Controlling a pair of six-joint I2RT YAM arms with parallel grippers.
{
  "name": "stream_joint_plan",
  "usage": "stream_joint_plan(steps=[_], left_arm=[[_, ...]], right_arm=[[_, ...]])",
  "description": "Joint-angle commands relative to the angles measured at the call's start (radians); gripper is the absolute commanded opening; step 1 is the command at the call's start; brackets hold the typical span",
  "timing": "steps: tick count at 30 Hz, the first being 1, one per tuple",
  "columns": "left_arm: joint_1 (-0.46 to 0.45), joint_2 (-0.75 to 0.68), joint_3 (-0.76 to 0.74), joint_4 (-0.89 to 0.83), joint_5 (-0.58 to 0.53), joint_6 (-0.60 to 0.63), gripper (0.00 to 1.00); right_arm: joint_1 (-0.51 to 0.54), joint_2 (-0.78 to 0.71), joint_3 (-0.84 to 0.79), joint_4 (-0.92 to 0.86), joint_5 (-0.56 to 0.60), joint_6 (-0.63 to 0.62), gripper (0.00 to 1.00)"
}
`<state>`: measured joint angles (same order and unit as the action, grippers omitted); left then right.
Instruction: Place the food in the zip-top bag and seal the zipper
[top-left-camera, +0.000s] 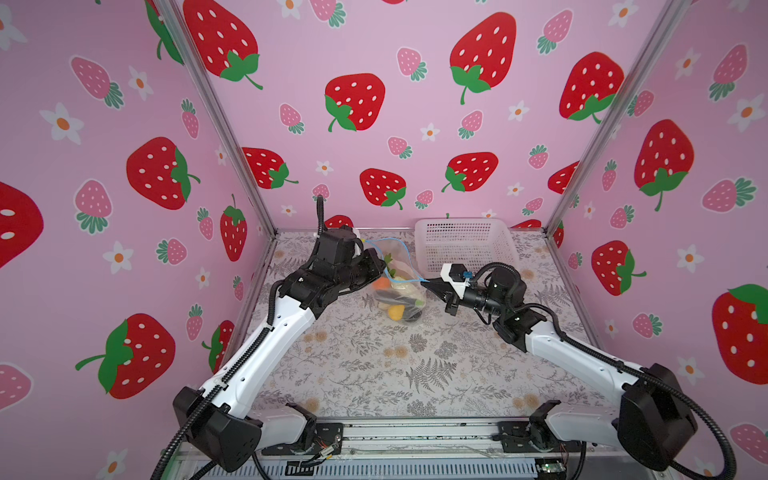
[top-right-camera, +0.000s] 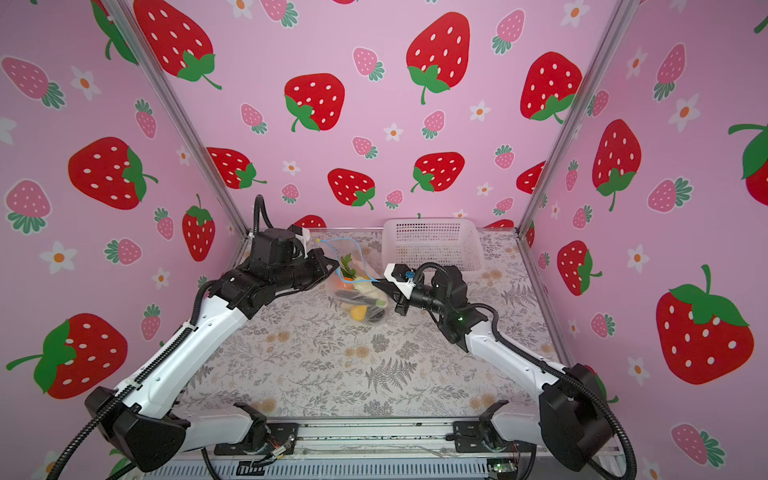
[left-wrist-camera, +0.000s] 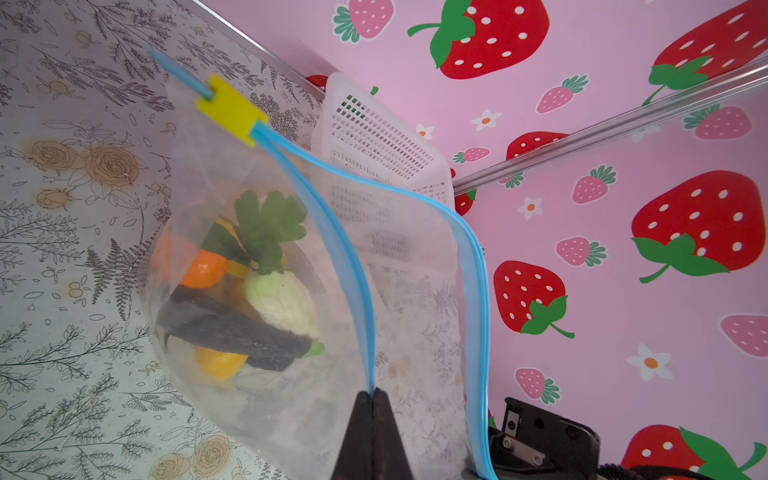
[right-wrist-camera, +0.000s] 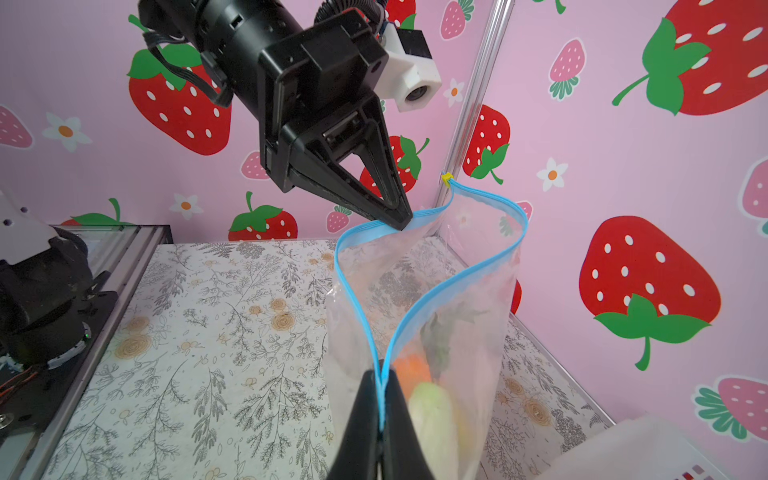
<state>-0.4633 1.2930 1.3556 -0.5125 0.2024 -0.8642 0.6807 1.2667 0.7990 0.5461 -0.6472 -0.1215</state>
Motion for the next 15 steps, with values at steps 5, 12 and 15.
stream_joint_plan(steps=[5,12,15], left_arm=[[0.008,-0.005,0.032,0.007,-0.01,0.033,0.0],[0.009,-0.014,0.049,-0.02,-0.044,0.089,0.05],[0.014,-0.026,0.05,-0.029,-0.052,0.111,0.2]], right_arm=[[0.003,-0.03,0.028,0.021,-0.051,-0.04,0.0],[-0.002,-0.024,0.081,-0.111,-0.107,-0.179,0.0],[-0.02,-0.018,0.116,-0.186,-0.14,-0.235,0.0]])
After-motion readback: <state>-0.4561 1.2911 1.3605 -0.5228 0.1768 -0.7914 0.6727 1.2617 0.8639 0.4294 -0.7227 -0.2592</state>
